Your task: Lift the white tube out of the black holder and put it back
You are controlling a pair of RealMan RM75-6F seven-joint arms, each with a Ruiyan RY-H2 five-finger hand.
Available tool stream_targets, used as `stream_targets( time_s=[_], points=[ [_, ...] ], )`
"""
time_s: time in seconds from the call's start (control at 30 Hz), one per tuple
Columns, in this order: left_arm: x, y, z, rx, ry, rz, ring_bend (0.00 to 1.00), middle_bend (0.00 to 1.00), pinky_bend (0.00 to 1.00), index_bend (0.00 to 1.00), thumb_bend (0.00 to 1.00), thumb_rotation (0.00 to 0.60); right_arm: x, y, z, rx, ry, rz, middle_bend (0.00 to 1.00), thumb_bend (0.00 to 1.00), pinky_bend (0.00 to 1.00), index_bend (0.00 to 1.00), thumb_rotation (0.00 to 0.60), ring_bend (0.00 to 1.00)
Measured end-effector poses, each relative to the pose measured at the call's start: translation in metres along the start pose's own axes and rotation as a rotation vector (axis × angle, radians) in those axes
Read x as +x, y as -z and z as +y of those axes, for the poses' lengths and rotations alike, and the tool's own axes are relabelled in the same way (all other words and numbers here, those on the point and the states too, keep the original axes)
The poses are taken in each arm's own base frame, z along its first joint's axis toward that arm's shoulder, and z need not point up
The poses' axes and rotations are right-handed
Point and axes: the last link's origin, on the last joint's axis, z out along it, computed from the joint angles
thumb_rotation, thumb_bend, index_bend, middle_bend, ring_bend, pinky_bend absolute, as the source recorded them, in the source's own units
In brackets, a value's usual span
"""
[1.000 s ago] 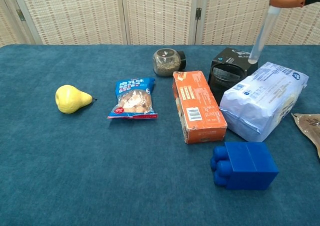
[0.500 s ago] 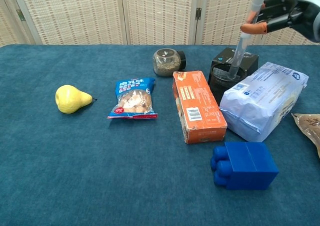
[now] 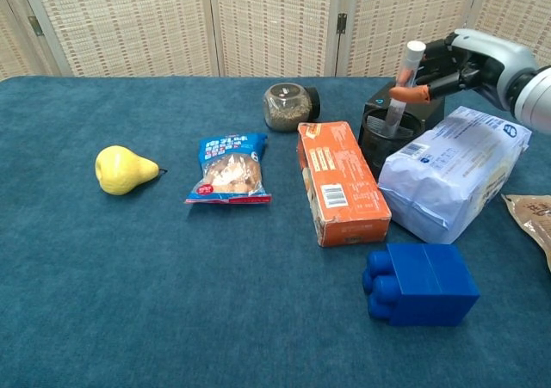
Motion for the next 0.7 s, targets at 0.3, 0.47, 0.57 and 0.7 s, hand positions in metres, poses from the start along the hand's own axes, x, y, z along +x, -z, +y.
stream_targets(
  time_s=[0.3,0.47,0.57,0.7],
  points=[
    [0.0,0.0,0.0,0.0,0.002,-0.001,0.03,0.08,0.08,0.12,0.35,0.6,0.014,0.006,0.008,0.001,0.079,-0.01,0.1,0.14,0.06,0.05,0.6,0.0],
    [-0.001,-0.001,0.001,-0.005,0.006,0.001,0.03,0.08,0.08,0.12,0.35,0.6,0.036,0.02,0.006,0.028,0.163,0.016,0.09,0.15,0.06,0.01,0.6,0.0],
    [-0.001,-0.002,0.002,-0.009,0.004,0.002,0.03,0.08,0.08,0.12,0.35,0.6,0.053,0.034,0.005,0.041,0.248,0.03,0.09,0.21,0.06,0.01,0.6,0.0],
    [-0.001,-0.003,0.002,-0.011,0.004,0.001,0.03,0.08,0.08,0.12,0.35,0.6,0.079,0.058,0.006,0.05,0.41,0.087,0.14,0.23,0.05,0.01,0.6,0.0]
  ],
)
